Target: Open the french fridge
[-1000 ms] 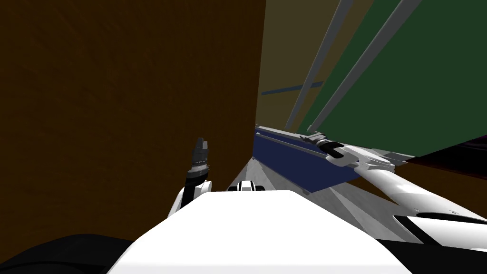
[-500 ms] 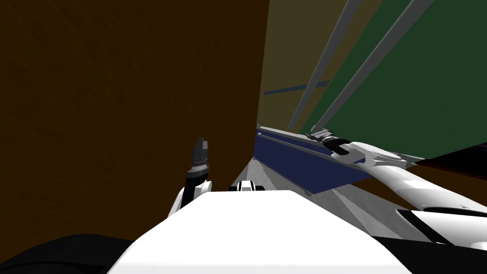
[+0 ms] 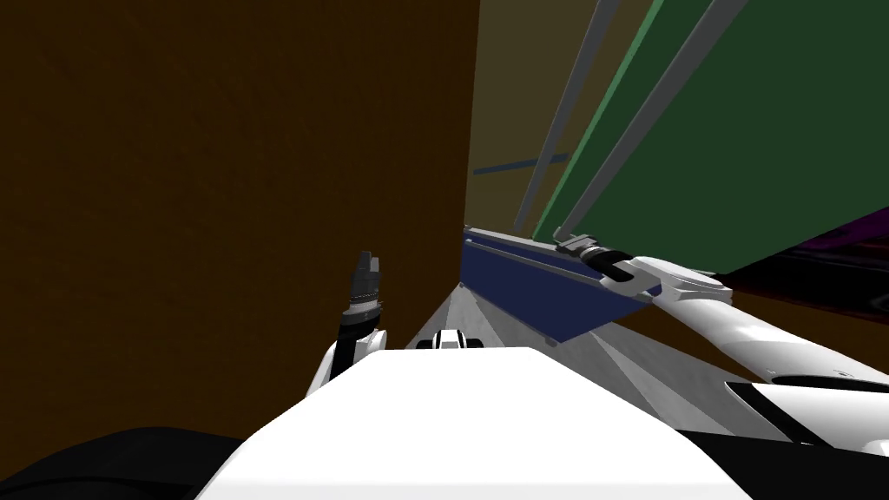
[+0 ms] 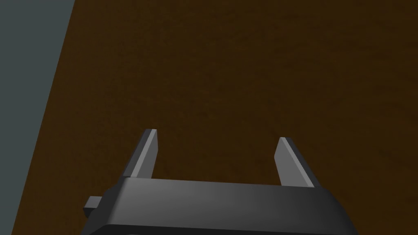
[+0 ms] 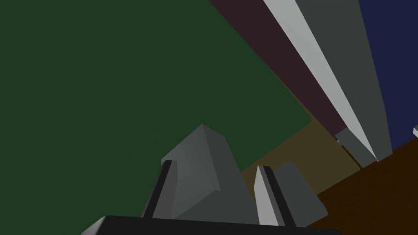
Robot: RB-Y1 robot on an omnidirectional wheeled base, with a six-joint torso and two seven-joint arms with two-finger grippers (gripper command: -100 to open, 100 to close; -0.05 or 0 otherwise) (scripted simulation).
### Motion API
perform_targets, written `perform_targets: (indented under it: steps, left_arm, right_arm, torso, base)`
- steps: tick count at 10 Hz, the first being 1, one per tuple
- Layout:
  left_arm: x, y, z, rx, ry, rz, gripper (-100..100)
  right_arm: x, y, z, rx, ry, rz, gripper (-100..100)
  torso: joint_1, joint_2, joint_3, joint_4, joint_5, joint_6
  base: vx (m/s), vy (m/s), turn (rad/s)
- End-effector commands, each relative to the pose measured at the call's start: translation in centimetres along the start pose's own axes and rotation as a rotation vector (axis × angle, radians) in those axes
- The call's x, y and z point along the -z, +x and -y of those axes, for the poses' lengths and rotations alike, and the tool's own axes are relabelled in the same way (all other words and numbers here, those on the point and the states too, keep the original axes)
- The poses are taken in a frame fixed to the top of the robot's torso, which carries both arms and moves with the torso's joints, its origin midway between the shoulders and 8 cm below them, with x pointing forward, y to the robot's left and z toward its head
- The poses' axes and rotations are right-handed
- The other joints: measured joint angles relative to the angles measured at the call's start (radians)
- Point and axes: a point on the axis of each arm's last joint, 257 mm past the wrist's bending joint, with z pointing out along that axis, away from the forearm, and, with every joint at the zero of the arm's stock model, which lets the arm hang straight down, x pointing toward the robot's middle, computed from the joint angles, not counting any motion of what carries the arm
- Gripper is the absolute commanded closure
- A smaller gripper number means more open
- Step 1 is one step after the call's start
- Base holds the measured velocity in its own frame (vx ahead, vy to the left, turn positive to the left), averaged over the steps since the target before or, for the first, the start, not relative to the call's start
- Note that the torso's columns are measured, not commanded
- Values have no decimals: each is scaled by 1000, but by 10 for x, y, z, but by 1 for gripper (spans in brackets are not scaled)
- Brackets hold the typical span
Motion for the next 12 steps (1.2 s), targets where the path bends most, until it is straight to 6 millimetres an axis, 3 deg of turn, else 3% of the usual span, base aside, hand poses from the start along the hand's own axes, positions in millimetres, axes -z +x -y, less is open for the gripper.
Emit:
perform_targets:
  steps: [1, 5, 6, 7, 8, 12]
  left_arm:
    - [0, 0, 0, 0, 0, 0, 0]
    - [0, 0, 0, 0, 0, 0, 0]
    - [0, 0, 0, 0, 0, 0, 0]
    - [0, 0, 0, 0, 0, 0, 0]
    - [0, 0, 0, 0, 0, 0, 0]
    - [0, 0, 0, 0, 0, 0, 0]
  right_arm:
    - [2, -25, -28, -1, -79, 68, 100]
    - [8, -61, -69, -5, -194, 165, 100]
    - [8, -51, -59, -4, -166, 143, 100]
    - [14, -71, -85, -4, -236, 200, 100]
    - [14, -71, -85, -4, -236, 200, 100]
    - [26, -100, -116, -4, -325, 280, 100]
  torso:
    - [0, 1, 1, 0, 0, 0]
    - [0, -1, -1, 0, 1, -2]
    - [2, -1, 0, -1, 0, -2]
    - [3, -8, -5, 0, 3, 0]
    - [-1, -6, -4, -1, 2, -3]
    - [2, -3, -2, 1, 2, 1]
  base:
    - [-224, -120, 29]
    - [-221, -110, 25]
    - [-110, -34, 6]
    - [-143, -122, -21]
    - [-172, -191, 18]
    - [-121, -122, 21]
